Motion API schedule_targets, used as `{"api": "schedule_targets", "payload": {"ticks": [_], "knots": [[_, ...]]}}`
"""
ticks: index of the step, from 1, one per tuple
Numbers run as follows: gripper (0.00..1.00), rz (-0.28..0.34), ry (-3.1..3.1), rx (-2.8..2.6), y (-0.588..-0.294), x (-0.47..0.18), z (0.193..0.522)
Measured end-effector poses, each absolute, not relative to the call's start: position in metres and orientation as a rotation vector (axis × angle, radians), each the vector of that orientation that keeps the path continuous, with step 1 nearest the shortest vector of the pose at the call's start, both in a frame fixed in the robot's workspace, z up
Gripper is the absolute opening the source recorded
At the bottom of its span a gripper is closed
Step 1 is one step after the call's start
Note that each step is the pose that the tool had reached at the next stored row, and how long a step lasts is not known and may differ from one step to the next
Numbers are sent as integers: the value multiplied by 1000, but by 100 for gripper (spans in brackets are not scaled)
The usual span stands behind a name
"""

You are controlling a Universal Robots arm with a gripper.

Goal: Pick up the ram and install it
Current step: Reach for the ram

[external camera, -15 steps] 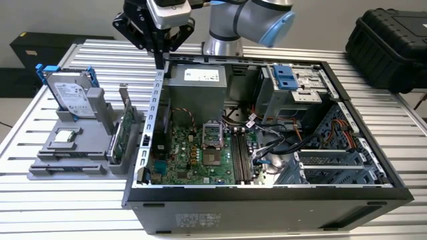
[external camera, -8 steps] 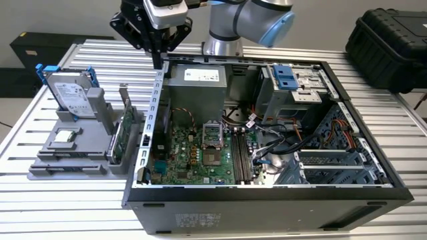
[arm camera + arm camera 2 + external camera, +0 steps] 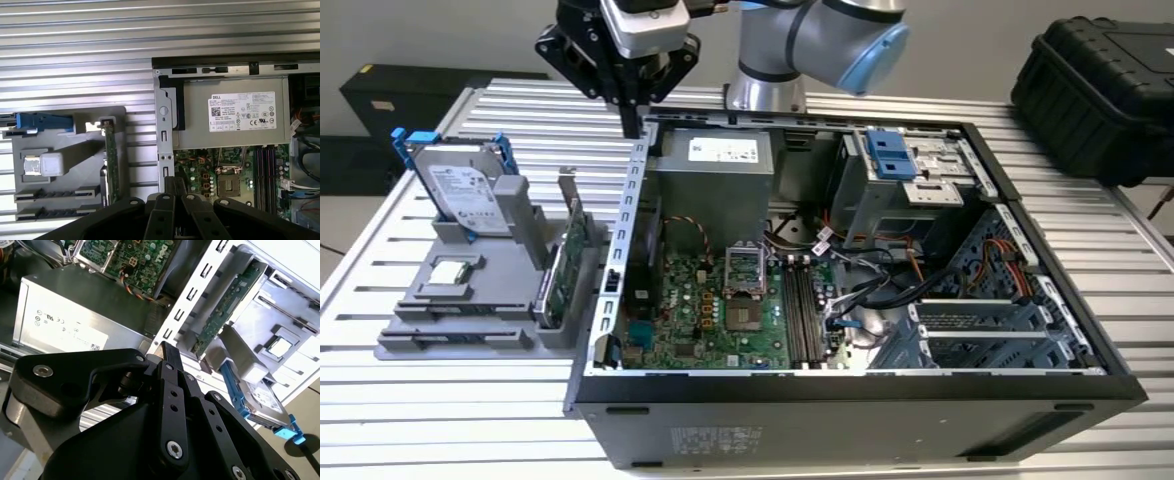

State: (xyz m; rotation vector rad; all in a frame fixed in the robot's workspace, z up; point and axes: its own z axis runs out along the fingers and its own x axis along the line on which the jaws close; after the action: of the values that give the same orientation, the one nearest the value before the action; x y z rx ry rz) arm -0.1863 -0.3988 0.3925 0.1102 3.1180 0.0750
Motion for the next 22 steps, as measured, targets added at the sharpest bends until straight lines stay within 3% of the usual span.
{"api": "schedule_targets", "payload": {"ticks": [22], "knots": [[0,75,3118,110,-399,-209,392]]}}
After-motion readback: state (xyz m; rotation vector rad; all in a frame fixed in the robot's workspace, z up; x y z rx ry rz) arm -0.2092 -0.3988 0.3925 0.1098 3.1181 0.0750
